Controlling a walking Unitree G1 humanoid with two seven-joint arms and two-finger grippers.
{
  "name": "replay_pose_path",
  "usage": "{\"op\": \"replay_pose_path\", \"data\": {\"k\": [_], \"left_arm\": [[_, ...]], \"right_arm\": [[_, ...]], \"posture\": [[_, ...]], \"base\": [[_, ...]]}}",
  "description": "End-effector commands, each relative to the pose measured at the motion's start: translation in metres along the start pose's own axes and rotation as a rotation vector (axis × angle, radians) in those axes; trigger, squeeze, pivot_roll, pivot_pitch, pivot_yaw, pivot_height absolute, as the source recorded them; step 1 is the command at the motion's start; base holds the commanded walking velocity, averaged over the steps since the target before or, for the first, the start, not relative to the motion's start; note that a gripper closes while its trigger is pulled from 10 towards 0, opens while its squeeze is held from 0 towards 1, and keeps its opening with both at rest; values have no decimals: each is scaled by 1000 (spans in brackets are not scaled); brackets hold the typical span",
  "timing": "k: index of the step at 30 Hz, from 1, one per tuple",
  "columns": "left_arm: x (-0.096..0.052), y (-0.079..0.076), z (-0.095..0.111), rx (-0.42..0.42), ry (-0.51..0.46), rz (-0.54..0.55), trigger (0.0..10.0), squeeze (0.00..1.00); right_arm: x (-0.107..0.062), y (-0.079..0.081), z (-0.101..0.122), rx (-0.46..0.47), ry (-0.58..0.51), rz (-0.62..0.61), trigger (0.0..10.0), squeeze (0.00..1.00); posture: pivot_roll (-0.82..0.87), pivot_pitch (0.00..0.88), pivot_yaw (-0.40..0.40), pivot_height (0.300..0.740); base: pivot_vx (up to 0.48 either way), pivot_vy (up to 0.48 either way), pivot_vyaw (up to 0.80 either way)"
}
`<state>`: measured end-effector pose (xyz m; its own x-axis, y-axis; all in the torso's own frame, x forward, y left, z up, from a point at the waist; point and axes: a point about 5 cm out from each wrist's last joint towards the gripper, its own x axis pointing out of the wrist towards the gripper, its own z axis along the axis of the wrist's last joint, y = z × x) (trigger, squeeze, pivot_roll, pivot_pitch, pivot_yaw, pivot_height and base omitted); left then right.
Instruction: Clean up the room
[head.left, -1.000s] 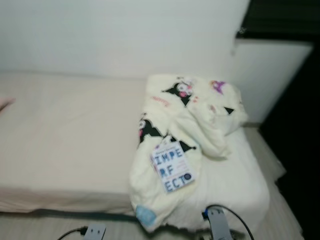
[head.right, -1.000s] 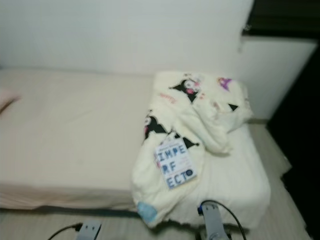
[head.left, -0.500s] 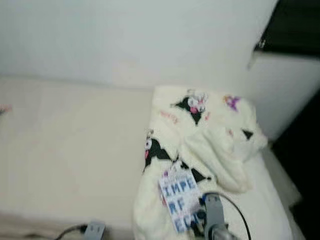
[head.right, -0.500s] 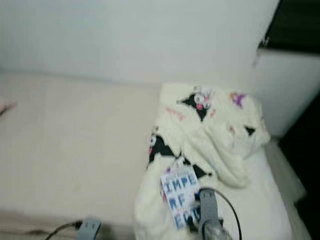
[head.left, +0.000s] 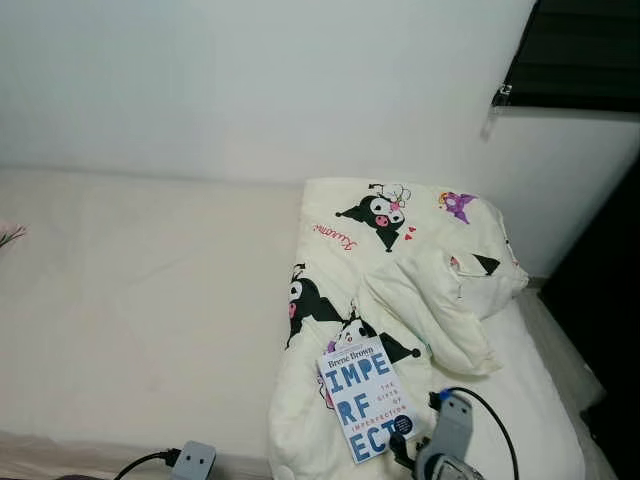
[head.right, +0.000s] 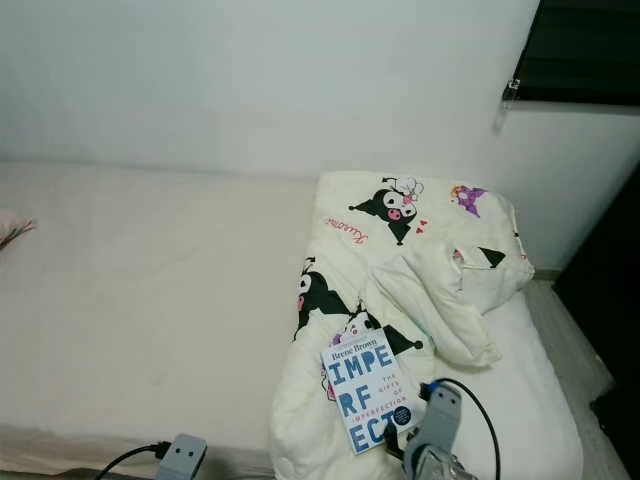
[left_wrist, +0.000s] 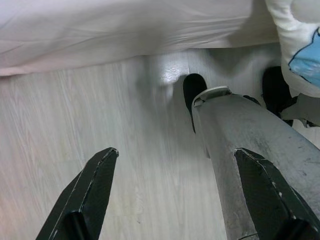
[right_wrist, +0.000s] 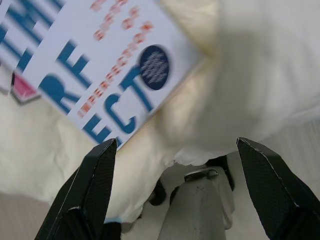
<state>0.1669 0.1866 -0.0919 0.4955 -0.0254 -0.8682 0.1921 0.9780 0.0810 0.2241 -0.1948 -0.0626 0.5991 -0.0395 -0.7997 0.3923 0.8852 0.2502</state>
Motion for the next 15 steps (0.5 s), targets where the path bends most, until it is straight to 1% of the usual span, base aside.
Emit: {"op": "replay_pose_path", "data": {"k": [1, 2, 3, 5, 7, 9, 11, 15], "left_arm": [[-1, 3, -5, 18, 22, 7, 10000, 0], [-1, 3, -5, 20, 22, 7, 10000, 0], [-1, 3, -5, 20, 22, 7, 10000, 0], [-1, 4, -5, 24, 22, 10, 10000, 0], [-1, 4, -5, 24, 22, 10, 10000, 0], [-1, 4, -5, 30, 21, 13, 10000, 0], [-1, 5, -5, 44, 21, 14, 10000, 0], [-1, 6, -5, 66, 23, 16, 10000, 0]], "right_arm": [[0, -3, 0, 45, -6, -13, 10000, 0], [-1, -5, 1, 71, -14, -14, 10000, 0], [-1, -5, 1, 71, -14, -14, 10000, 0], [-1, -5, 6, 132, -39, 4, 10000, 0], [-1, -5, 6, 132, -39, 4, 10000, 0], [0, -1, 11, 199, -66, 46, 10000, 0], [0, 3, 14, 236, -75, 78, 10000, 0], [0, 6, 12, 256, -75, 95, 10000, 0]], "posture": [[-63, 63, -11, 700], [-61, 65, -10, 695], [-61, 65, -10, 695], [-51, 74, -7, 685], [-51, 74, -7, 685], [-45, 76, -4, 675], [-42, 77, 1, 665], [-37, 81, 4, 650]], "base": [[0, 0, 0], [0, 0, 0], [0, 0, 0], [0, 0, 0], [0, 0, 0], [0, 0, 0], [0, 0, 0], [0, 0, 0]]}}
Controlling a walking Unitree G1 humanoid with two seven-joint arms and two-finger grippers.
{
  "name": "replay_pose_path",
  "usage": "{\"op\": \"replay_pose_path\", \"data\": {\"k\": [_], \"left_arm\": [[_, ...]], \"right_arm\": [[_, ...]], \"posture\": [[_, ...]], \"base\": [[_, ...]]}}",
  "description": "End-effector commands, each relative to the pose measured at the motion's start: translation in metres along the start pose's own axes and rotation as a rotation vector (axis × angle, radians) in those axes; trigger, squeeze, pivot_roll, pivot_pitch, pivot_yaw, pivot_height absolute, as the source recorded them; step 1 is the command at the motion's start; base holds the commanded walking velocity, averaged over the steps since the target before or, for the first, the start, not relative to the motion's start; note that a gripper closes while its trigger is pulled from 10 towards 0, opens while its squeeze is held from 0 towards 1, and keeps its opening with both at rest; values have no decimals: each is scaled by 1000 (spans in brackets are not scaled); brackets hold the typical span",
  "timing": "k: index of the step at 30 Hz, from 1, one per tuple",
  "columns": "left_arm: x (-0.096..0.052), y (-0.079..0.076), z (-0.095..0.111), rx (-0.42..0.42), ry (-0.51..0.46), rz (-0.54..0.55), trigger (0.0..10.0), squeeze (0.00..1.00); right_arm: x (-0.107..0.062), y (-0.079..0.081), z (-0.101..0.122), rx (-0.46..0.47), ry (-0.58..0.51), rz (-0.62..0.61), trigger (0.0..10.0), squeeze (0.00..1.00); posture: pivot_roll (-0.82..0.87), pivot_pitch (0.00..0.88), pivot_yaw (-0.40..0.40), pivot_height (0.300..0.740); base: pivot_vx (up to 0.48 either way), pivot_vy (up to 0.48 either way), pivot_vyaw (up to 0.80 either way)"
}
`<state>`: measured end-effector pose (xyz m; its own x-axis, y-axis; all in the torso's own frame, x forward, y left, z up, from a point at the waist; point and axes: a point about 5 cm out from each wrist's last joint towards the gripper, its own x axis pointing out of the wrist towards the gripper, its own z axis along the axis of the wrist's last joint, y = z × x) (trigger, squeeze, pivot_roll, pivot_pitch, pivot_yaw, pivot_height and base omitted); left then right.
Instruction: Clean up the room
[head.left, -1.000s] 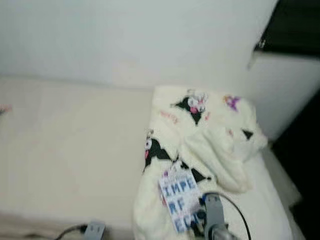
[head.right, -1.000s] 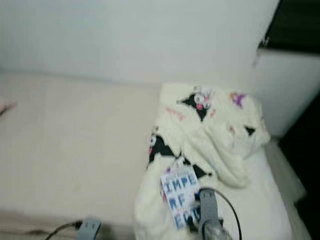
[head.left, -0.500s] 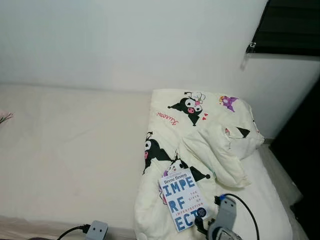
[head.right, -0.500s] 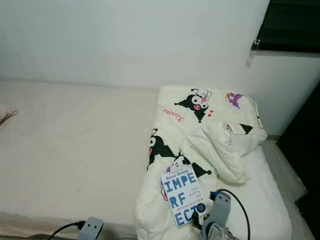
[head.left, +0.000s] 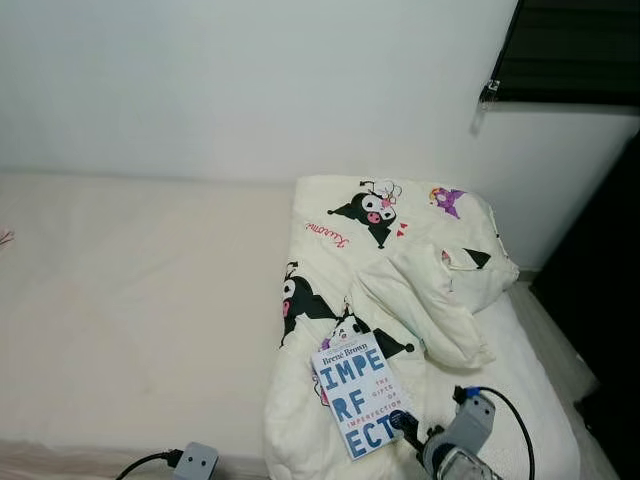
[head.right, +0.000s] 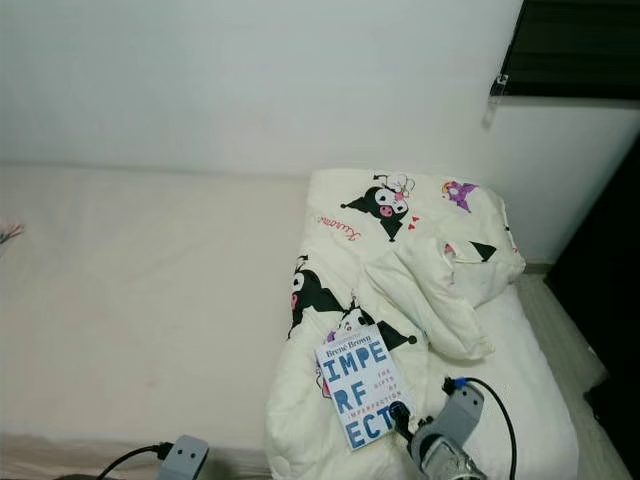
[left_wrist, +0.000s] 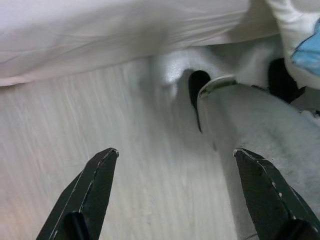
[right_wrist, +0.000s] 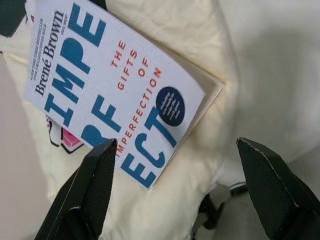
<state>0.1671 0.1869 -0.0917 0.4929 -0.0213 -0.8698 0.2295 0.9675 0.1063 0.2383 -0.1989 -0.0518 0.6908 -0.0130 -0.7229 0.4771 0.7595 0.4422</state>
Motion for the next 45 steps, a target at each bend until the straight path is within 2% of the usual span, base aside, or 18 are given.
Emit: {"op": "replay_pose_path", "data": {"k": [1, 3, 9, 16, 21, 28, 31, 32, 34, 38, 40, 45], "left_arm": [[-1, 6, -6, 24, 21, 13, 10000, 0], [-2, 6, -6, 34, 23, 13, 10000, 0], [-2, 7, -7, 59, 25, 10, 10000, 0], [-2, 8, -8, 82, 28, 11, 10000, 0], [-3, 9, -9, 93, 31, 14, 10000, 0], [-3, 11, -12, 114, 39, 17, 10000, 0], [-3, 12, -13, 119, 42, 17, 10000, 0], [-4, 12, -15, 127, 48, 17, 10000, 0], [-4, 13, -15, 131, 51, 17, 10000, 0], [-4, 13, -16, 148, 55, 15, 10000, 0], [-5, 14, -19, 167, 59, 16, 10000, 0], [-5, 15, -19, 171, 60, 17, 10000, 0]], "right_arm": [[0, 0, -6, 31, 9, 5, 10000, 0], [-1, -1, -8, 4, 14, -5, 10000, 0], [-1, -5, -10, 10, 13, -21, 10000, 0], [0, 1, -1, 29, -14, -5, 10000, 0], [2, 8, 10, 76, -63, 28, 10000, 0], [3, 20, 12, 109, -68, 97, 10000, 0], [4, 25, 12, 114, -68, 128, 10000, 0], [5, 32, 13, 98, -62, 168, 10000, 0], [5, 34, 13, 91, -60, 173, 10000, 0], [5, 32, 13, 84, -55, 157, 10000, 0], [4, 24, 11, 63, -45, 81, 10000, 0], [4, 22, 11, 57, -42, 58, 10000, 0]], "posture": [[-37, 81, 4, 645], [-35, 81, 6, 635], [-23, 86, 12, 635], [-15, 98, 26, 630], [-4, 117, 32, 625], [23, 149, 34, 625], [25, 154, 35, 625], [30, 163, 37, 625], [31, 164, 37, 625], [41, 175, 39, 625], [55, 187, 43, 625], [63, 196, 46, 625]], "base": [[0, 0, 0], [0, 0, 0], [0, 0, 0], [0, 0, 0], [0, 0, 0], [0, 0, 0], [0, 0, 0], [0, 0, 0], [0, 0, 0], [0, 0, 0], [0, 0, 0], [0, 0, 0]]}}
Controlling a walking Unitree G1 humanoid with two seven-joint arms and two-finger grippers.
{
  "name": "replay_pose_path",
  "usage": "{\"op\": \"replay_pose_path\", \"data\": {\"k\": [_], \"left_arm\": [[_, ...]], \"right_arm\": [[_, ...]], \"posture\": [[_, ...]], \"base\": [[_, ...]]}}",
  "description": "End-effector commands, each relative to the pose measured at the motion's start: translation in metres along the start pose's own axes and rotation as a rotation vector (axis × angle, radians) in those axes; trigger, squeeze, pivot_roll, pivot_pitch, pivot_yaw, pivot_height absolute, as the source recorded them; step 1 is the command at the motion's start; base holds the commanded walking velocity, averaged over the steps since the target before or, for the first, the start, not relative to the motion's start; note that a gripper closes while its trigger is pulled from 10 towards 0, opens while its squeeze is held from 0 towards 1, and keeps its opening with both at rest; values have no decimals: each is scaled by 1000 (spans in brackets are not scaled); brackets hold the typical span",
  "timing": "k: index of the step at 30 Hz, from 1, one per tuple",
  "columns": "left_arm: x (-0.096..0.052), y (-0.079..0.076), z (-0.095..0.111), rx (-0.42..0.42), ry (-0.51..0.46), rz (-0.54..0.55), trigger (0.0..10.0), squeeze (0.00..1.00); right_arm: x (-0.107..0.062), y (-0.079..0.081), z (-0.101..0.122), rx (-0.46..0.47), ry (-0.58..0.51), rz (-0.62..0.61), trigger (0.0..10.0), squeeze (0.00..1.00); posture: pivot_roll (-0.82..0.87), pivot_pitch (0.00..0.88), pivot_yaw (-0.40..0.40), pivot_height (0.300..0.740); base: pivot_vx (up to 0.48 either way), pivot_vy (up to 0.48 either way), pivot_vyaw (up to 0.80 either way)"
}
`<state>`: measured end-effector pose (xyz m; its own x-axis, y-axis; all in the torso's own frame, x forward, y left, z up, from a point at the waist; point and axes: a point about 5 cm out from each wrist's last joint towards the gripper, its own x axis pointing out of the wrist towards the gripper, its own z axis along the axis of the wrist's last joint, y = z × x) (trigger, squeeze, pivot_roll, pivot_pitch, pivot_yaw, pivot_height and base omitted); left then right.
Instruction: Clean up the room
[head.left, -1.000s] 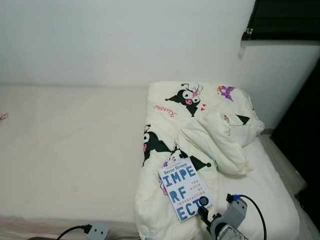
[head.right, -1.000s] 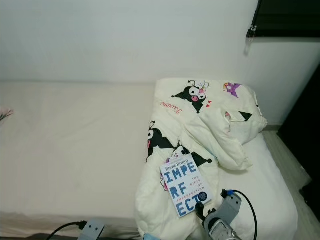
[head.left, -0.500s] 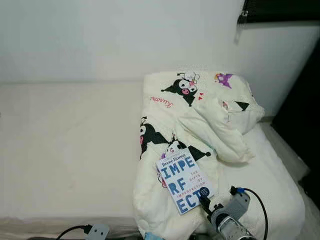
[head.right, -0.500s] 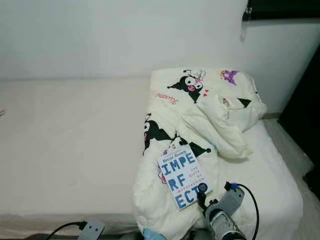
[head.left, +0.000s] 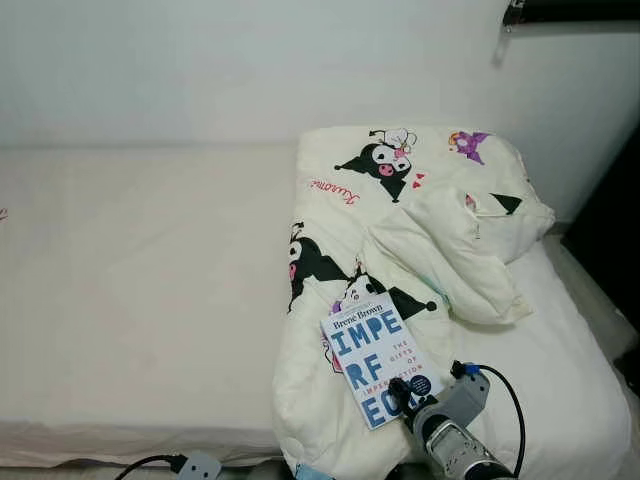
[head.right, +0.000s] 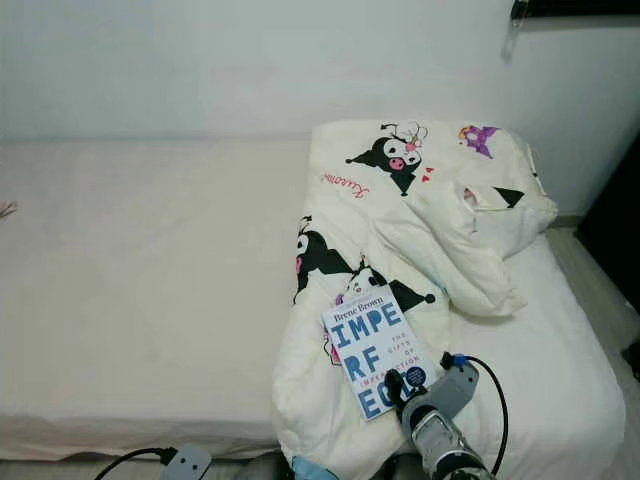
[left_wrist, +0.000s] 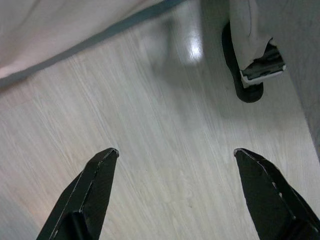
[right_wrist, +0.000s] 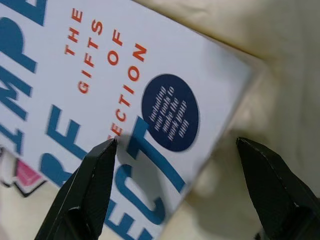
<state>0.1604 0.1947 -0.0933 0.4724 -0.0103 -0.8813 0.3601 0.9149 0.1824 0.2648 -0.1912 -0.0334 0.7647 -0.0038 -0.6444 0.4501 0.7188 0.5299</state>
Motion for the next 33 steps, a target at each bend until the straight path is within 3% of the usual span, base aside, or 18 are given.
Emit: {"op": "replay_pose_path", "data": {"k": [1, 16, 23, 27, 33], "left_arm": [[-3, 7, -14, 18, 37, 12, 10000, 0], [-6, 8, -25, 76, 58, 9, 10000, 0], [-6, 8, -25, 87, 53, 7, 10000, 0], [-5, 8, -23, 99, 49, 7, 10000, 0], [-5, 9, -22, 102, 49, 7, 10000, 0]], "right_arm": [[-2, -6, -8, -1, 31, -31, 10000, 0], [3, 18, 8, 102, -44, 110, 10000, 0], [3, 18, 7, 101, -39, 111, 10000, 0], [3, 29, 15, 175, -84, 238, 10000, 0], [4, 40, 23, 208, -109, 325, 10000, 0]], "posture": [[71, 205, 50, 625], [109, 253, 66, 600], [110, 251, 68, 600], [109, 243, 69, 600], [104, 239, 67, 600]], "base": [[0, 0, 0], [0, 0, 0], [0, 0, 0], [0, 0, 0], [0, 0, 0]]}}
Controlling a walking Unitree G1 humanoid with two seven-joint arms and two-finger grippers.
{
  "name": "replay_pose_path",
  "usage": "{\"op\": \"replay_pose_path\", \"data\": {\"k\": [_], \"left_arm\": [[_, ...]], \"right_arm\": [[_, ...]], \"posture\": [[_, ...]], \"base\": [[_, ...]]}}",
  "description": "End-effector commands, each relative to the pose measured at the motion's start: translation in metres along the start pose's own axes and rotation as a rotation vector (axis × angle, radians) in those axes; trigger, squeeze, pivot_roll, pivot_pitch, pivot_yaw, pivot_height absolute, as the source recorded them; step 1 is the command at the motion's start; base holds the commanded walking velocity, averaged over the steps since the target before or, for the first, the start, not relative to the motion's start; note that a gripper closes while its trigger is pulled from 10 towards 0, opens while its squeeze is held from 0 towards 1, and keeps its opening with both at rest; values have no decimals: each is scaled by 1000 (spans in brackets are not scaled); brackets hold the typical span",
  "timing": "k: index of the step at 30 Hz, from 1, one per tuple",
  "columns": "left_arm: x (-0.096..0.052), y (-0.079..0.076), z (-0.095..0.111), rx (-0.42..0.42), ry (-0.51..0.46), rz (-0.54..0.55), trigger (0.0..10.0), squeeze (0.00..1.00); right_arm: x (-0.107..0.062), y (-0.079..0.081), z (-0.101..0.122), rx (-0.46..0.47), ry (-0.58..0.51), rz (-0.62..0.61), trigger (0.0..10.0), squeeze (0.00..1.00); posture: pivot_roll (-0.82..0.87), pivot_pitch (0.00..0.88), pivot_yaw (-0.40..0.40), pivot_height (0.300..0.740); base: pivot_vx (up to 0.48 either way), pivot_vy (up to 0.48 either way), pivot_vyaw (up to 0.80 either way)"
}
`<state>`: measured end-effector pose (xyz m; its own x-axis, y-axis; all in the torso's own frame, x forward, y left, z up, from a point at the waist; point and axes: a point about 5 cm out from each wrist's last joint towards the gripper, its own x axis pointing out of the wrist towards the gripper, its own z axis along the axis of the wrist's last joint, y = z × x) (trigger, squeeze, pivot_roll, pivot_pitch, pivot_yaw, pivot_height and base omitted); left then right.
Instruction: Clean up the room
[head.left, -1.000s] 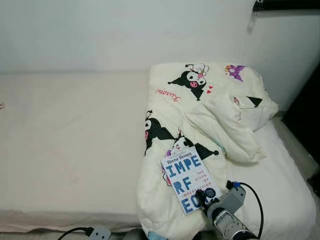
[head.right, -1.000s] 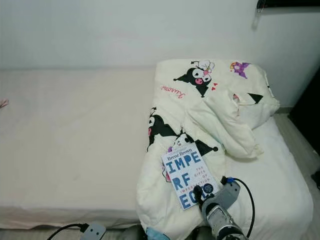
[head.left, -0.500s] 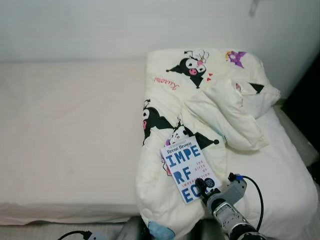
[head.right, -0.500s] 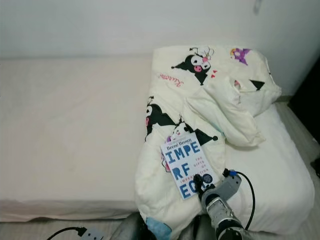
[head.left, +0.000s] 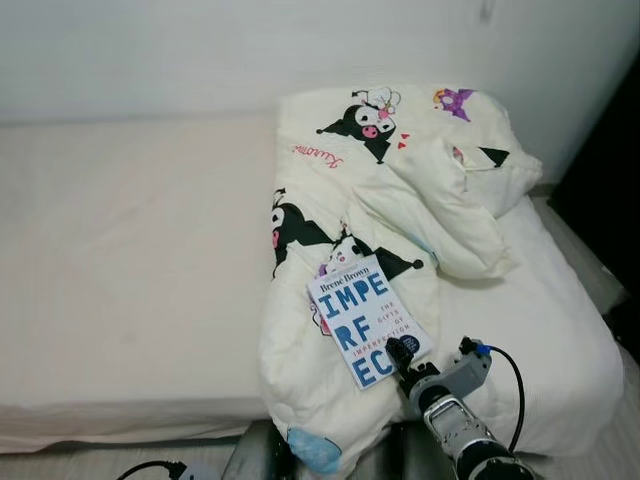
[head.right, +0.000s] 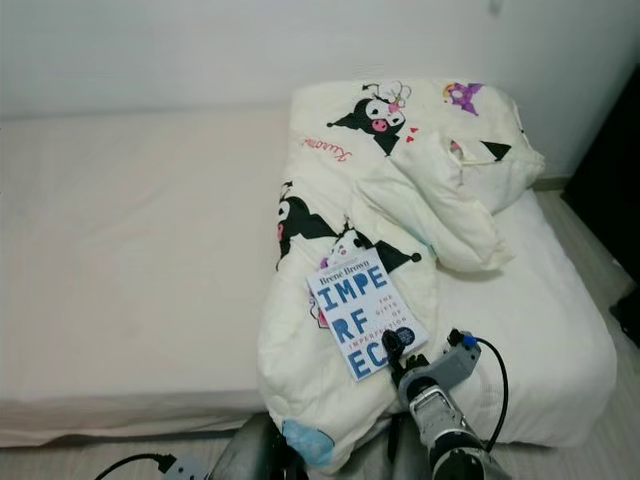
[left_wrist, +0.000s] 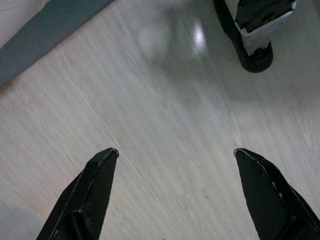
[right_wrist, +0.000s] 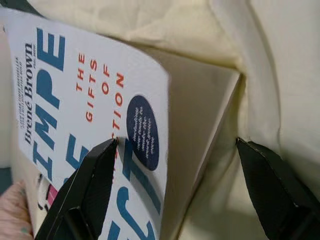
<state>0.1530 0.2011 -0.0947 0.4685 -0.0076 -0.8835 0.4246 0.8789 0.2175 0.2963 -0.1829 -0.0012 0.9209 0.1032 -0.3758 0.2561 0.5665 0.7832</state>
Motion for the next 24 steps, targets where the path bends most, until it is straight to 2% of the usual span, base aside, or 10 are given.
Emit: {"op": "replay_pose_path", "data": {"k": [1, 5, 9, 10, 21, 24], "left_arm": [[-3, 5, -13, 20, 44, 5, 10000, 0], [-2, 5, -12, 22, 44, 4, 10000, 0], [-2, 5, -12, 23, 44, 4, 10000, 0], [-2, 5, -11, 25, 42, 3, 10000, 0], [-1, 4, -8, 31, 34, 3, 10000, 0], [-1, 5, -6, 6, 25, 26, 10000, 0]], "right_arm": [[1, 2, -4, 32, 9, 15, 10000, 0], [5, 14, 3, 46, -13, 93, 10000, 0], [6, 15, 4, 45, -17, 102, 10000, 0], [6, 16, 7, 39, -28, 106, 0, 0], [8, 22, 17, 13, -53, 144, 0, 0], [10, 29, 14, -22, -24, 174, 0, 0]], "posture": [[104, 239, 67, 600], [100, 235, 67, 600], [100, 235, 67, 600], [98, 226, 63, 600], [85, 208, 55, 600], [71, 196, 45, 600]], "base": [[0, 0, 0], [0, 0, 0], [0, 0, 0], [0, 0, 0], [0, 0, 0], [0, 0, 0]]}}
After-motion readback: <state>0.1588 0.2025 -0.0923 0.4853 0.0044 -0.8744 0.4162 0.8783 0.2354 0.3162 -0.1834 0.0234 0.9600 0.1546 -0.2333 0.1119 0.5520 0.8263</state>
